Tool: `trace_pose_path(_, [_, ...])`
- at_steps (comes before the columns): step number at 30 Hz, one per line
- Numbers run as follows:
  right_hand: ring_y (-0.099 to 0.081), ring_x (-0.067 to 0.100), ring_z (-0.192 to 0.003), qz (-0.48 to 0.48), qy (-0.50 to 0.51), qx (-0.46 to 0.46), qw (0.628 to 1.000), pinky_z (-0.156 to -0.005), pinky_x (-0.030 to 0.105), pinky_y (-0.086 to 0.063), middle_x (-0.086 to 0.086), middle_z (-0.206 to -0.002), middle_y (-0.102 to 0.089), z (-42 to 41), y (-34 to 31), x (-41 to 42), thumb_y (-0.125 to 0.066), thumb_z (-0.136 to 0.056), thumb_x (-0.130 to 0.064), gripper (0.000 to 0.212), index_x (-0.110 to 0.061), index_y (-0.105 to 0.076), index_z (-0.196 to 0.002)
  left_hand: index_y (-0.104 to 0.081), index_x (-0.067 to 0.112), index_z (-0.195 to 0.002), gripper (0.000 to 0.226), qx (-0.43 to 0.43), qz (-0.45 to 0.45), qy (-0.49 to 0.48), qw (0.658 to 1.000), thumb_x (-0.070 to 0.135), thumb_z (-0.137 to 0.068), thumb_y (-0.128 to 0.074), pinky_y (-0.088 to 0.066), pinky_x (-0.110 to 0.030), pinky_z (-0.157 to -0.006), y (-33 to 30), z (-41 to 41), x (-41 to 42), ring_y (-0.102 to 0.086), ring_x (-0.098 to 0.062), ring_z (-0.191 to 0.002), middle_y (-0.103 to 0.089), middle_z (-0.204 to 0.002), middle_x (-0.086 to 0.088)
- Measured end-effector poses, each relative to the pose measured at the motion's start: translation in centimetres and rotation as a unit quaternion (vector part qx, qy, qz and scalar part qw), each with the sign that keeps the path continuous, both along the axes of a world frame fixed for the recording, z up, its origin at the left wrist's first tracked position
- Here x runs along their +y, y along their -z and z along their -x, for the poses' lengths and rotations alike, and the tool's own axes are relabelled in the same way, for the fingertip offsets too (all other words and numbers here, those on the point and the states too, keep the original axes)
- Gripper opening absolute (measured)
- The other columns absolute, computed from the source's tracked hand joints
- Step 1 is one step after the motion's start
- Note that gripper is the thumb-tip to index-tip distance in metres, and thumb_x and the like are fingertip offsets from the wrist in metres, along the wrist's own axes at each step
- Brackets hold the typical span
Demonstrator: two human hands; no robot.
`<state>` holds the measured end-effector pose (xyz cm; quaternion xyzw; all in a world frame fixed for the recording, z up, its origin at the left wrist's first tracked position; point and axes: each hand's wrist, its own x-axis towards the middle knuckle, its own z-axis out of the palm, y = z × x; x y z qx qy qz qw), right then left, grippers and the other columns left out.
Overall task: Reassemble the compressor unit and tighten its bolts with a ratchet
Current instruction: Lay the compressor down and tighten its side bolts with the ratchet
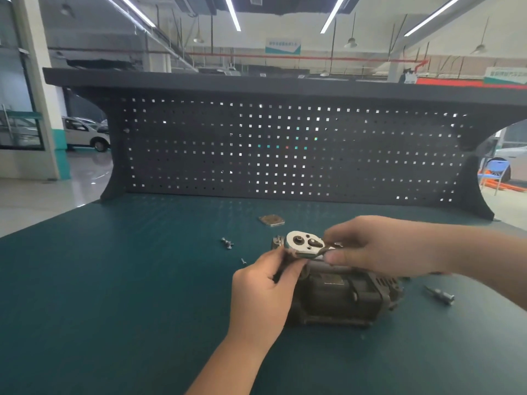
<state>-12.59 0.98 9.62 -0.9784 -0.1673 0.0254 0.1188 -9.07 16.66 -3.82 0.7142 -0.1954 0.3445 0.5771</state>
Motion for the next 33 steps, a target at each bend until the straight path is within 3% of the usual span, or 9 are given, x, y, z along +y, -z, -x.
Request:
trace_pose_path(4, [-0.055, 0.009, -0.035, -0.174, 0.070, 0.068, 0.980, -0.038, 0.016, -0.040, -0.009, -0.044, -0.058, 1.5, 2.9, 2.1, -0.054, -0.093, -0.046, 0.025, -0.028, -0.057, -0.076, -0.068, 0.038, -0.089, 0.022, 0.022, 0.022, -0.007, 1.000, 0.017, -0.083, -0.073, -0.049, -0.019, -0.059, 0.2, 0.0, -0.1, -0.062, -0.004, -0.064, -0.070, -0.072, 0.015])
trace_pose_path(7, [-0.055, 0.023, -0.036, -0.356, 0.077, 0.229, 0.902, -0.041, 0.023, -0.045, 0.006, -0.048, -0.058, 3.5, 4.3, 4.3, -0.061, -0.093, -0.033, 0.018, -0.024, -0.062, -0.077, -0.066, 0.032, -0.065, 0.024, 0.058, 0.031, 0.023, 0.998, 0.011, -0.073, -0.057, -0.035, -0.014, -0.050, 0.4, 0.0, 0.0, -0.044, -0.001, -0.051, -0.058, -0.055, 0.015])
trace_pose_path(13, [-0.036, 0.014, -0.033, -0.188, 0.069, 0.073, 0.977, -0.037, 0.016, -0.033, -0.007, -0.043, -0.042, 0.3, 2.9, 1.6, -0.059, -0.091, -0.044, 0.026, -0.027, -0.059, -0.071, -0.072, 0.034, -0.079, 0.028, 0.036, 0.036, 0.018, 0.999, 0.007, -0.087, -0.067, -0.037, -0.006, -0.053, -0.2, 0.0, 0.4, -0.055, 0.006, -0.054, -0.065, -0.059, 0.021])
trace_pose_path(18, [-0.037, 0.015, -0.034, -0.225, 0.094, 0.114, 0.963, -0.038, 0.019, -0.036, -0.008, -0.042, -0.041, 0.2, 3.4, 1.4, -0.055, -0.083, -0.064, 0.046, -0.019, -0.053, -0.076, -0.071, 0.031, -0.092, 0.015, 0.019, 0.002, 0.014, 1.000, 0.017, -0.087, -0.071, -0.050, -0.012, -0.066, 0.1, -0.2, 0.5, -0.068, 0.001, -0.075, -0.073, -0.078, 0.021])
trace_pose_path(23, [-0.049, 0.005, -0.037, -0.191, 0.045, -0.028, 0.980, -0.042, 0.021, -0.040, -0.014, -0.051, -0.059, -0.1, 4.6, 1.7, -0.053, -0.075, -0.070, 0.038, -0.036, -0.045, -0.089, -0.071, 0.032, -0.093, 0.014, 0.024, 0.012, 0.007, 1.000, 0.038, -0.081, -0.066, -0.052, -0.024, -0.066, -0.2, 0.3, 0.5, -0.065, -0.014, -0.070, -0.073, -0.075, 0.008])
trace_pose_path(25, [-0.050, 0.000, -0.045, -0.178, 0.030, -0.095, 0.979, -0.048, 0.018, -0.037, -0.020, -0.058, -0.060, -0.5, 5.2, 1.6, -0.045, -0.080, -0.068, 0.027, -0.043, -0.046, -0.090, -0.073, 0.039, -0.086, 0.012, 0.035, 0.002, 0.026, 0.999, 0.027, -0.083, -0.074, -0.049, -0.013, -0.068, -0.4, 0.3, 0.6, -0.067, -0.005, -0.075, -0.073, -0.078, 0.018])
trace_pose_path(28, [-0.051, -0.003, -0.042, -0.222, 0.034, -0.105, 0.969, -0.041, 0.009, -0.033, -0.024, -0.049, -0.057, -0.9, 5.0, 1.3, -0.044, -0.090, -0.058, 0.020, -0.041, -0.053, -0.096, -0.059, 0.057, -0.097, 0.046, 0.067, -0.070, 0.012, 0.995, 0.023, -0.078, -0.081, -0.035, 0.001, -0.089, -0.3, 0.1, 1.0, -0.050, 0.018, -0.114, -0.058, -0.107, 0.042])
trace_pose_path(30, [-0.052, -0.004, -0.039, -0.244, 0.038, -0.107, 0.963, -0.040, 0.006, -0.032, -0.026, -0.046, -0.055, -1.0, 4.8, 0.9, -0.047, -0.092, -0.052, 0.019, -0.040, -0.057, -0.102, -0.064, 0.046, -0.092, 0.034, 0.089, -0.082, 0.004, 0.993, 0.024, -0.075, -0.083, -0.024, 0.004, -0.097, 0.0, -0.3, 1.4, -0.032, 0.025, -0.126, -0.040, -0.122, 0.045])
trace_pose_path(33, [-0.051, -0.005, -0.038, -0.260, 0.042, -0.100, 0.960, -0.040, 0.005, -0.032, -0.024, -0.042, -0.053, -1.1, 5.3, 0.7, -0.048, -0.092, -0.049, 0.026, -0.037, -0.060, -0.111, -0.071, 0.031, -0.072, 0.020, 0.120, -0.008, 0.054, 0.991, 0.016, -0.073, -0.085, -0.044, -0.013, -0.095, 0.4, -0.9, 1.8, -0.057, 0.010, -0.111, -0.063, -0.120, 0.025])
